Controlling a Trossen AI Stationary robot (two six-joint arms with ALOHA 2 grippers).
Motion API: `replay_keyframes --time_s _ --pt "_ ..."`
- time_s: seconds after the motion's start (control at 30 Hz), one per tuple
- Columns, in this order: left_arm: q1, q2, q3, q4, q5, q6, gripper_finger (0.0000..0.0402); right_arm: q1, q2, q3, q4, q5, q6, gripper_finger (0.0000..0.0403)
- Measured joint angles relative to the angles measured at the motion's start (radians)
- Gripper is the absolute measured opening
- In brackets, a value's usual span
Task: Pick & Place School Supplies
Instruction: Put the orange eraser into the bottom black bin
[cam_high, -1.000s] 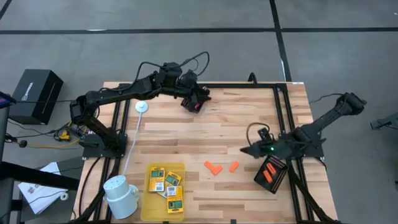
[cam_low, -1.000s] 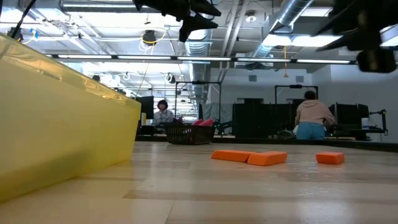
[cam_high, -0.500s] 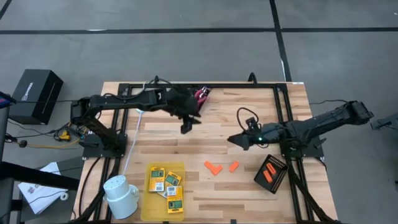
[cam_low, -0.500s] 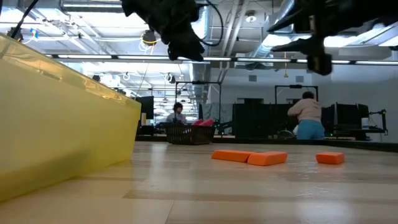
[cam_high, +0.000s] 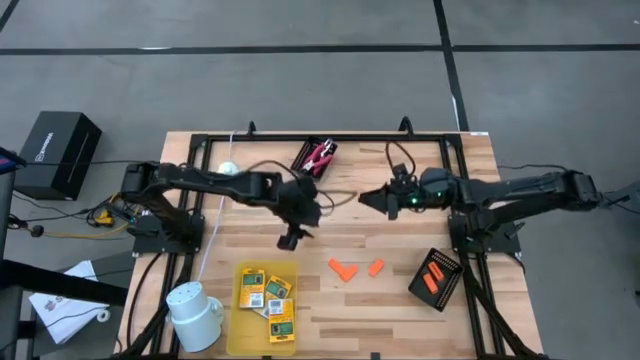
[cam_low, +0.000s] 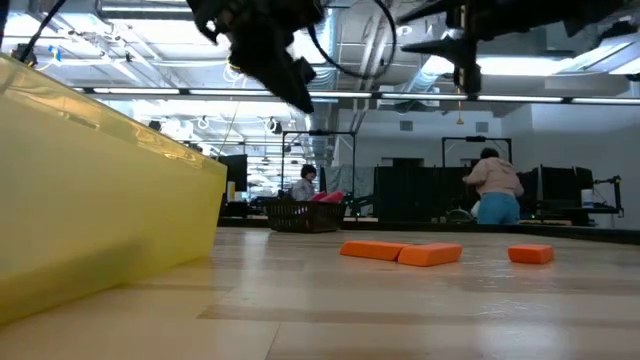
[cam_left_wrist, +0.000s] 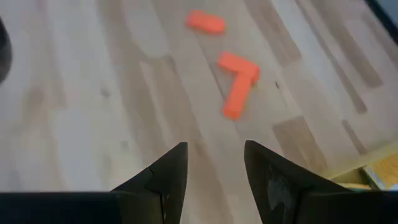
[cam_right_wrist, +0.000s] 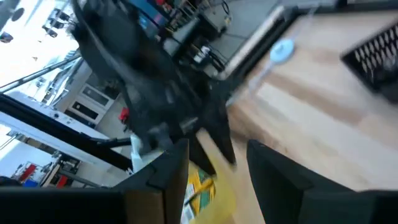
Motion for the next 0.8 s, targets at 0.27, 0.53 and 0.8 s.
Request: replay_keyframes --time_s 0.27,0.53,0.8 --pt "-0.077 0.17 0.003 -0.002 0.0 0.002 0.0153 -0.062 0.0 0.095 -0.003 -0.049 -0.118 0.017" --pt "-0.101 0.23 0.051 0.044 -0.003 0.112 0.0153 -0.072 0.0 0.2 -0.008 0.018 -0.221 0.0171" --pt "-0.102 0.235 0.061 0.09 -0.015 0.178 0.0153 -0.103 -0.001 0.275 -0.046 0.029 -0.242 0.017"
